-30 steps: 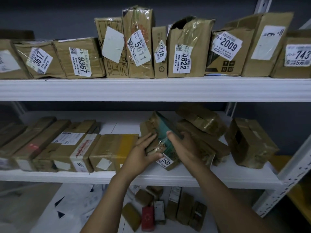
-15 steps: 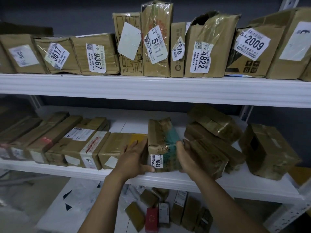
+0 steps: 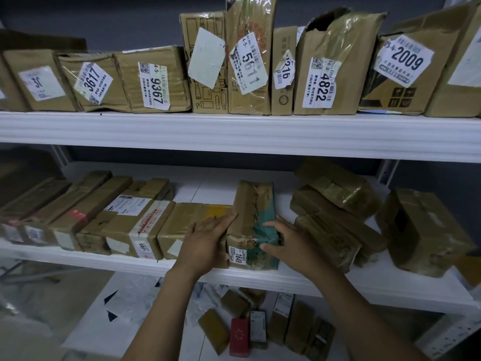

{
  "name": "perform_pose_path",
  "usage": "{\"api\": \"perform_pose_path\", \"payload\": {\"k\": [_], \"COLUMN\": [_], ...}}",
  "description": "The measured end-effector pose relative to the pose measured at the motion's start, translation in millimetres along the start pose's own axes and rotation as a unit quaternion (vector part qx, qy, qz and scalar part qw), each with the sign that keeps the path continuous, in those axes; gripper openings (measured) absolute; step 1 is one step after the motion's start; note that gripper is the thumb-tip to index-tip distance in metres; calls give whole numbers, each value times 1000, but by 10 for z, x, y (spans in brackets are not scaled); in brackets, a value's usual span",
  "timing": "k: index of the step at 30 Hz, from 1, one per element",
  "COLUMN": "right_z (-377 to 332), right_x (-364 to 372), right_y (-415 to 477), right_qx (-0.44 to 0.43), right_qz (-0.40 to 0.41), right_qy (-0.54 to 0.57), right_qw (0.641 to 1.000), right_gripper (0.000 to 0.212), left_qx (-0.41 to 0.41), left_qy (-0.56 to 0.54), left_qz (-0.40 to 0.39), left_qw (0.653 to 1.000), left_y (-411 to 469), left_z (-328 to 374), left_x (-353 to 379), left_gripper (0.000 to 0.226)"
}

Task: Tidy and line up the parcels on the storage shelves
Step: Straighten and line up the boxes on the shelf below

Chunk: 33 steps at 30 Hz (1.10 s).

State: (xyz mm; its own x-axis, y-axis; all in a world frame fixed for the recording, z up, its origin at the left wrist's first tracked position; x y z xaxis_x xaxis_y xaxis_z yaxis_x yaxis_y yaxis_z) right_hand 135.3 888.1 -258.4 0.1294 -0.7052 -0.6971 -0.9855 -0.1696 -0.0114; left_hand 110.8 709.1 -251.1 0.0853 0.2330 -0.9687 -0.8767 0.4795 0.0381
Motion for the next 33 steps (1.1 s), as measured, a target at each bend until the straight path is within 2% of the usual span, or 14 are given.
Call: {"api": "perform_pose_path", "payload": {"k": [7,10,13,14,16,18,19,21,25,28,31,33], "right_z": [-76,-138,-130,-95,21,233,385,696,896,909,821,756], "right_x": [-85,-48,-79,-165,-470,-755,-824,-802,-761,-775,-974,-1050], "right_y": [-34,-52,-129,-192,-382,-588,-635,-626,-559,-573,-753,-896], "right_qx": [-21,-33,-28,-22,3,57,90,154,175,193,151,98], "right_qz": [36,28,18,42,144,226,229,166,108,75,127,139], "right_qy": [-23,-65,-127,-153,-198,-210,-203,-188,-201,-143,69,219], "right_qw": [999,997,991,987,970,949,948,956,958,968,978,961], "right_gripper": [42,49,59,60,53,47,52,68,78,78,65,60], "left_qx": [-21,-13,5,10,13,10,7,0,-22,-34,-13,-9], "left_qy": [-19,9,42,47,55,51,49,56,64,59,-54,-155], "left_qz": [8,1,15,10,-1,-5,-6,-2,7,7,74,121], "left_qw": [1000,1000,999,999,998,999,999,998,998,998,996,980], "left_y": [31,19,25,36,69,97,111,121,108,98,43,-9], "left_z": [-64,80,279,339,447,553,604,683,713,743,901,1040], "left_x": [13,20,-16,-12,3,5,4,10,42,37,-120,-254], "left_gripper": [98,105,95,92,85,78,75,71,70,68,64,63]}}
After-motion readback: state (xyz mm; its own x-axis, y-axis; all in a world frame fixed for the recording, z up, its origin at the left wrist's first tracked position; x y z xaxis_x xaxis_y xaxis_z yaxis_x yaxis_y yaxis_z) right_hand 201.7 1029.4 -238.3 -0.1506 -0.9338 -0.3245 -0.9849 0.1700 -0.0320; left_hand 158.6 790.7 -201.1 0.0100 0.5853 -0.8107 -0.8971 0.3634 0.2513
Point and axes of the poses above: each hand's wrist, its own y-axis towards the middle knuckle, its own x-axis out of the palm, z = x × y, the point moved 10 cm from there along y, towards the middle knuckle, and after that the axes turned 9 degrees about -z, right-handed, at the moved point
